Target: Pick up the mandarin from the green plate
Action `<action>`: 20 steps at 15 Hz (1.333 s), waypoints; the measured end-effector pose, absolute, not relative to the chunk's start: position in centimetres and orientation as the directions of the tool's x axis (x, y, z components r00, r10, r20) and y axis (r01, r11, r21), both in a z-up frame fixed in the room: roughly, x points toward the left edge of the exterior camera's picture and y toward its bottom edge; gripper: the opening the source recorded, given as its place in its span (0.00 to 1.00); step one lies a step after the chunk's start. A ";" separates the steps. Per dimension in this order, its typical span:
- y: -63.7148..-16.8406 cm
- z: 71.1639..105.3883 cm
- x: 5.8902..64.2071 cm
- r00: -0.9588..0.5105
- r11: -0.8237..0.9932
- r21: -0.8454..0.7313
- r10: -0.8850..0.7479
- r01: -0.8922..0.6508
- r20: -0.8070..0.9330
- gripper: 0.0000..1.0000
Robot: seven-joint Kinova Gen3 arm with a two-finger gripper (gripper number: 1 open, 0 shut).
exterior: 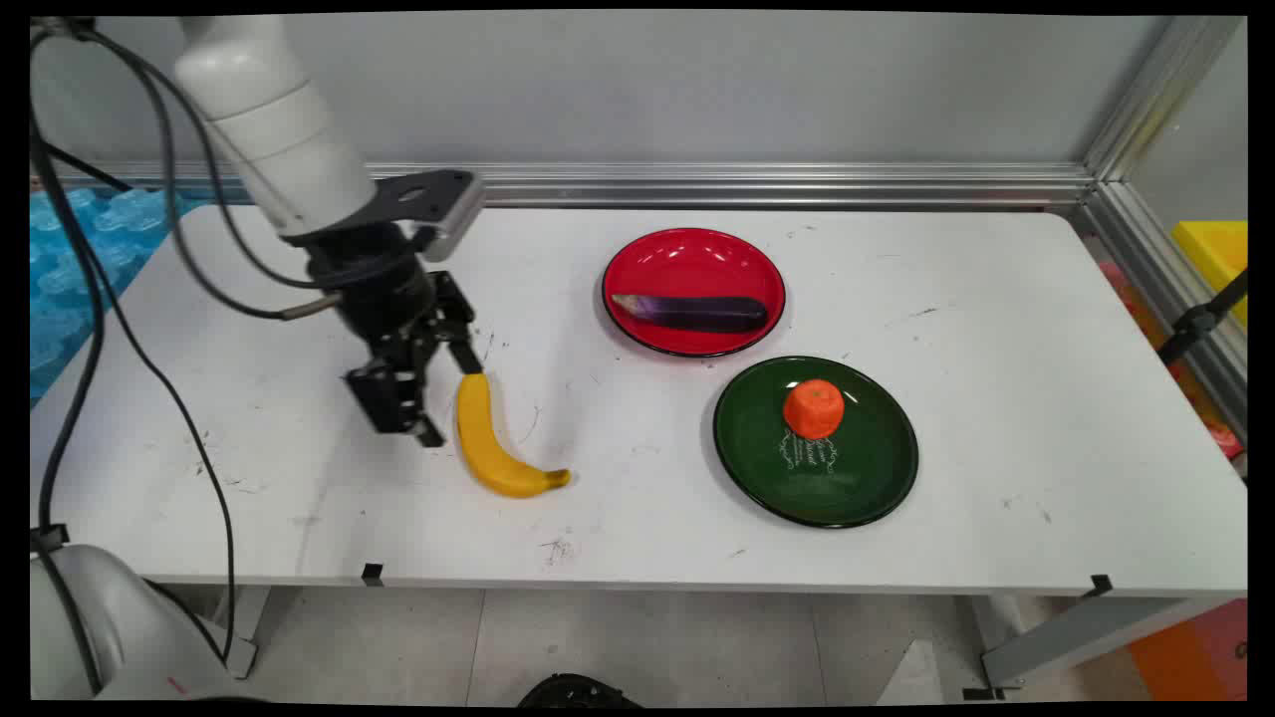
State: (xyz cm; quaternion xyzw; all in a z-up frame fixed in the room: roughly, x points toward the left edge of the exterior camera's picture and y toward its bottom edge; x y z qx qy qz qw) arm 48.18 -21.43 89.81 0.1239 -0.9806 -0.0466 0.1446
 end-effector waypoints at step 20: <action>-32.2 83.9 32.8 -0.829 0.971 -0.013 -0.199 -0.241 0.524 1.00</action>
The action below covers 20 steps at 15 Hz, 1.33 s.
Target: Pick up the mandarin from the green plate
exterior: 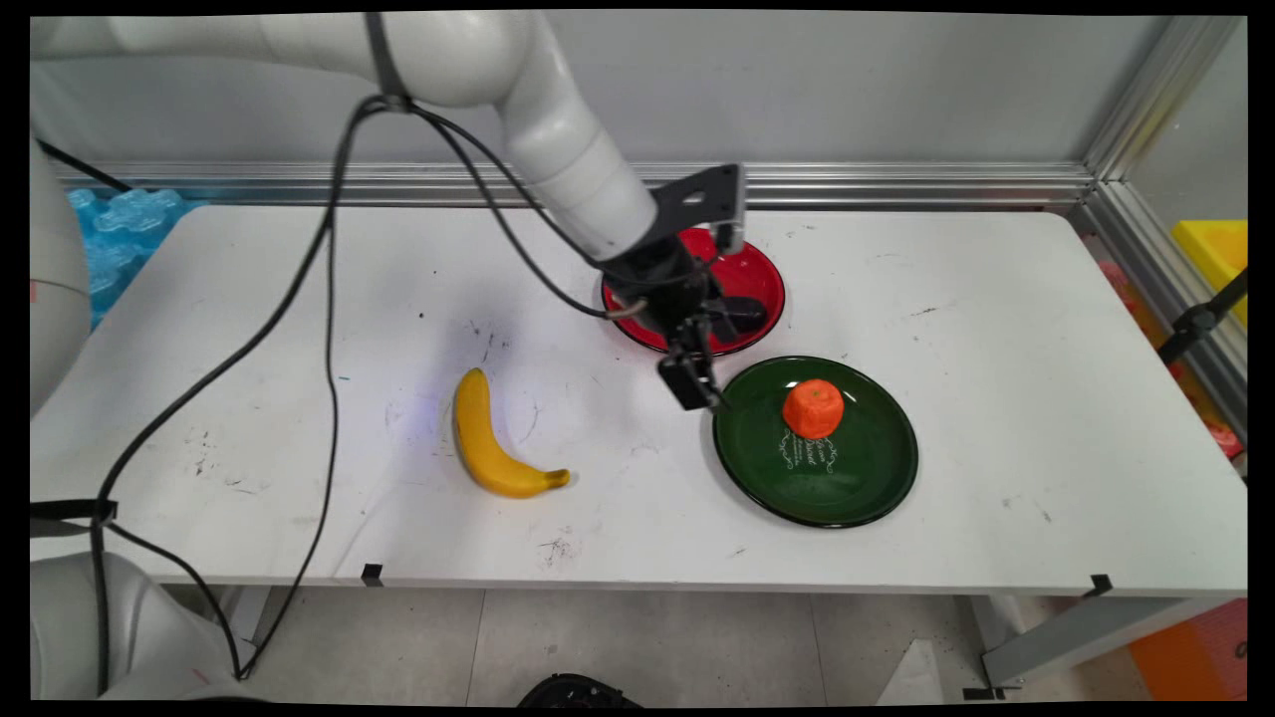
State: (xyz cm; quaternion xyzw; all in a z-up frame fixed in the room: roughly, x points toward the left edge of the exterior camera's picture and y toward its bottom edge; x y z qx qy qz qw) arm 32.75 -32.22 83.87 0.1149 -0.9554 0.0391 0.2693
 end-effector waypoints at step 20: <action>-37.2 75.1 26.5 -0.782 0.969 -0.037 -0.173 -0.244 0.599 1.00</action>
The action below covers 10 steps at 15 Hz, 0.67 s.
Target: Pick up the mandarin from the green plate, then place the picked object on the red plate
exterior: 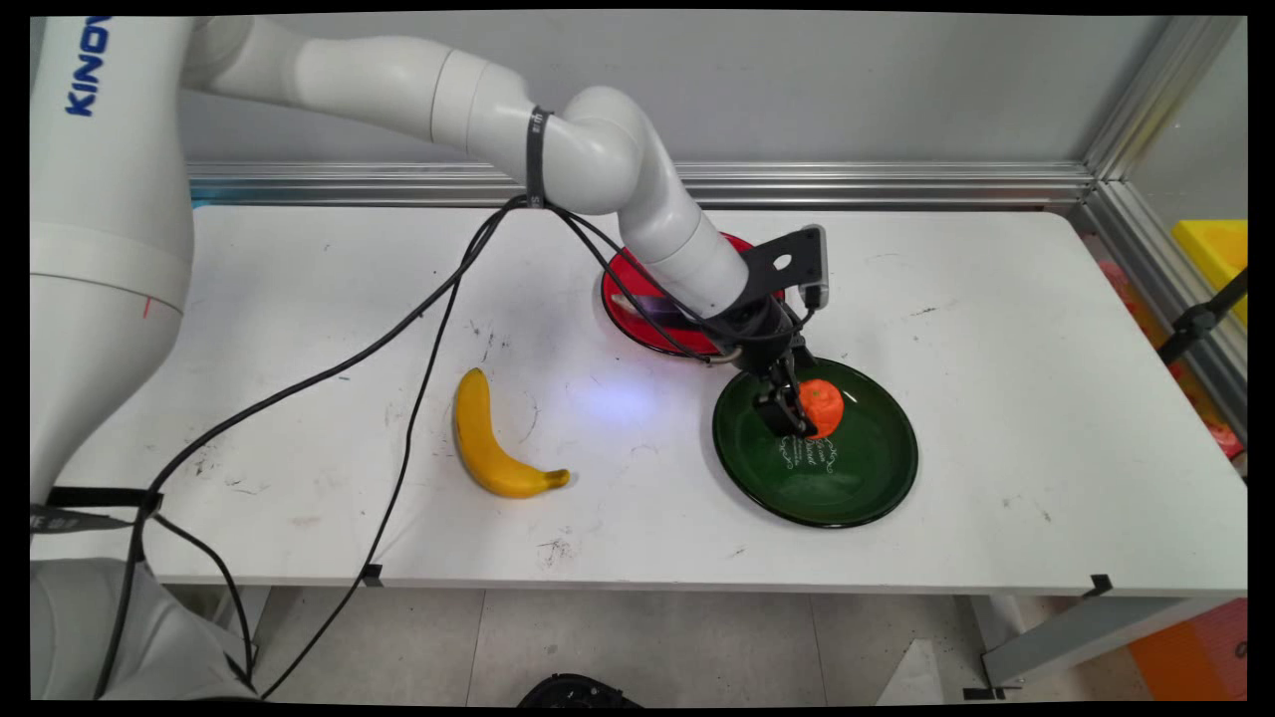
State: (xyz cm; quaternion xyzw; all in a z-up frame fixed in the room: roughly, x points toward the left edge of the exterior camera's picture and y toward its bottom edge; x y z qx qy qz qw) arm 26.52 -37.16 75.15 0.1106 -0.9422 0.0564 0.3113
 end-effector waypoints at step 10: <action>-37.2 73.2 25.9 -0.775 0.968 -0.006 -0.197 -0.250 0.600 0.00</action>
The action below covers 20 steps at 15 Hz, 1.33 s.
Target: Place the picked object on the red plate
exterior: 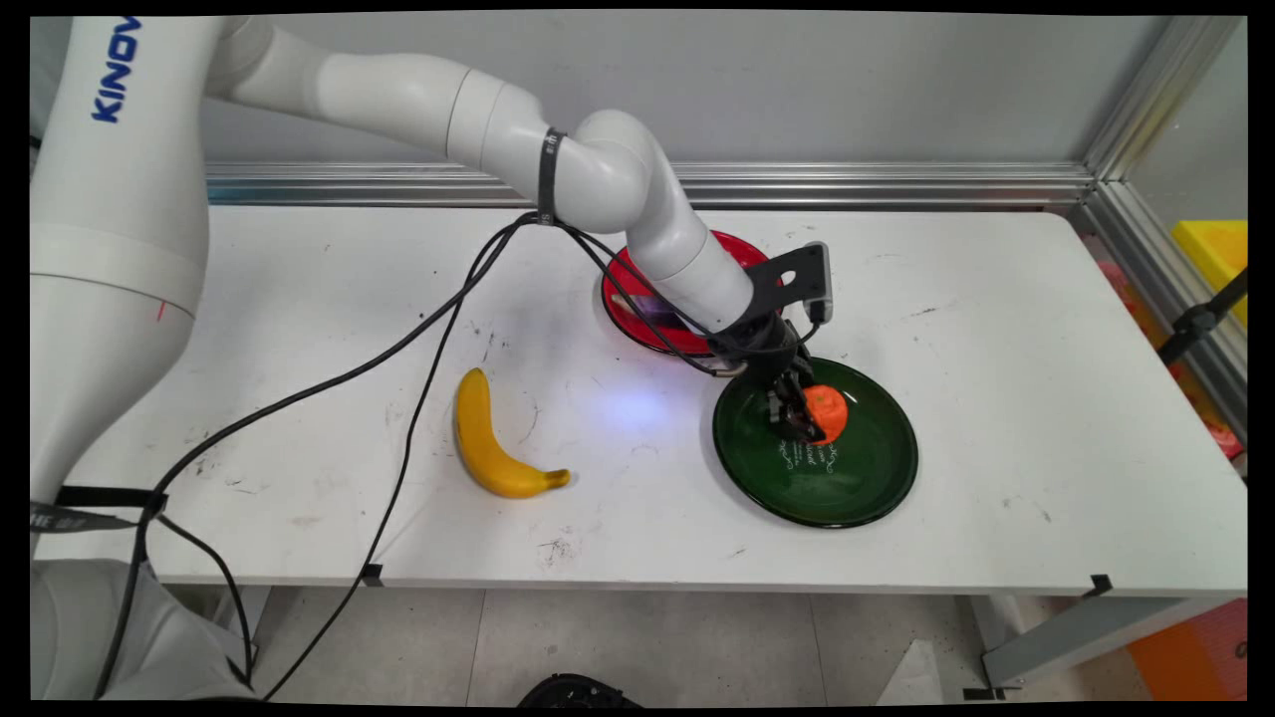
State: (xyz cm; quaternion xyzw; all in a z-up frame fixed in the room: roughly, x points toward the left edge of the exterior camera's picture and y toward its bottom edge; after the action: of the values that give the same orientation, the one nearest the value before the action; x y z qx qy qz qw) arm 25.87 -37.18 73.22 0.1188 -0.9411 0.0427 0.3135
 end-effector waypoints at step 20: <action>-42.4 83.0 34.8 -0.828 0.944 -0.121 -0.202 -0.307 0.523 0.00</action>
State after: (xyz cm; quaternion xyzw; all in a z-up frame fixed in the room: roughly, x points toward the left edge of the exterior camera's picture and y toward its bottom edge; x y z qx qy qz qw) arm 34.84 -42.42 83.02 0.1338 -0.9507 0.1002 0.2611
